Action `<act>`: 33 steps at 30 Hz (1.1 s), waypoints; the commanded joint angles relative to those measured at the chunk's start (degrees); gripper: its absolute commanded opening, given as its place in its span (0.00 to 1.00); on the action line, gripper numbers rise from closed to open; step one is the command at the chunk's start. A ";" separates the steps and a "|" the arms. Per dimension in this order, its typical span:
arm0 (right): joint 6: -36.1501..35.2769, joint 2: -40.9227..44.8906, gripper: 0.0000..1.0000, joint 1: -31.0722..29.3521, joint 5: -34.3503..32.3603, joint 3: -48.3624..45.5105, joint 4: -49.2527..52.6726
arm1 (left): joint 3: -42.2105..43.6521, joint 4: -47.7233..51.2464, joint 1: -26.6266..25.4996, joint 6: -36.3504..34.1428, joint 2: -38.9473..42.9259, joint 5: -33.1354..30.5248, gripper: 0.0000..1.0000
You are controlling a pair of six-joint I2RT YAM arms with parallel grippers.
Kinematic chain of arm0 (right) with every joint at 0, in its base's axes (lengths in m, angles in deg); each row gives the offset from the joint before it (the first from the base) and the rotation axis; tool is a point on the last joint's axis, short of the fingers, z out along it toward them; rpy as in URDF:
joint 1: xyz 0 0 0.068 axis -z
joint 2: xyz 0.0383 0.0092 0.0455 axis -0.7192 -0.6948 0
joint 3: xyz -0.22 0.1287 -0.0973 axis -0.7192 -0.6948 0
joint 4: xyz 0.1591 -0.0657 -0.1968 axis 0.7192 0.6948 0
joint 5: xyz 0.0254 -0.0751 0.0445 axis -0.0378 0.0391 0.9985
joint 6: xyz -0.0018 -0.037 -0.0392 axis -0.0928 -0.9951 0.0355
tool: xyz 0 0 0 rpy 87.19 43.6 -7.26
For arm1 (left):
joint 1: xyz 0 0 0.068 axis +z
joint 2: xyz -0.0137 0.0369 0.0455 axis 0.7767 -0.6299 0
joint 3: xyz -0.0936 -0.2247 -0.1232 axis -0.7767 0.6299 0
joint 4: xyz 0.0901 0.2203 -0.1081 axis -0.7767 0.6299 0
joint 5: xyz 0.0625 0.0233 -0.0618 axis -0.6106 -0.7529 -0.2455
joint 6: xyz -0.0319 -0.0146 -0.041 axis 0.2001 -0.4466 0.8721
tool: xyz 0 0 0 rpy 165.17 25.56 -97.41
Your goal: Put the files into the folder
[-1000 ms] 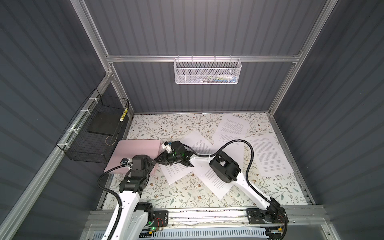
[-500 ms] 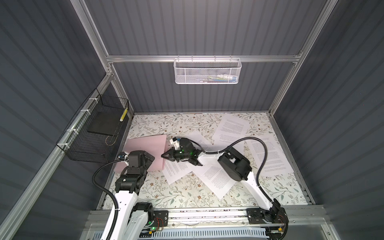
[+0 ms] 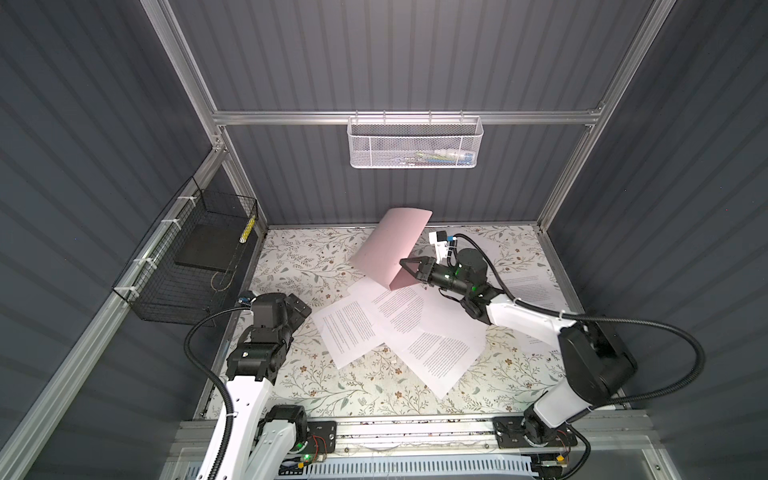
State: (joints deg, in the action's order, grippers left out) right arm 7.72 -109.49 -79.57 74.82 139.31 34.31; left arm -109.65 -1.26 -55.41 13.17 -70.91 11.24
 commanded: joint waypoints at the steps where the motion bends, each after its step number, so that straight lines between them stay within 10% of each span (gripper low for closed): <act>1: -21.61 9.43 0.00 -3.08 -16.75 -0.52 15.57 | 0.46 -2.58 -0.13 -2.35 -1.85 4.46 1.00; 7: -42.81 12.26 0.00 -15.77 -47.45 -0.46 29.57 | -0.61 -7.73 -0.21 -5.96 -8.05 10.44 1.00; 16: -58.83 13.14 0.00 -24.29 -82.92 -7.45 15.30 | -4.81 -12.76 -0.39 -7.85 -20.04 20.31 1.00; 25: -84.57 12.56 0.00 -29.61 -89.09 -10.77 -11.48 | -16.59 -13.26 -1.59 -9.98 -31.53 26.26 1.00; 33: -68.68 8.90 0.00 -32.29 -81.82 -11.15 4.71 | -25.29 -12.43 -2.58 -12.29 -38.09 30.40 1.00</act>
State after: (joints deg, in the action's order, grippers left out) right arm -66.00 -97.89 -110.04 -8.74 128.87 35.55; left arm -131.83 -14.64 -57.77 3.53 -108.16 38.43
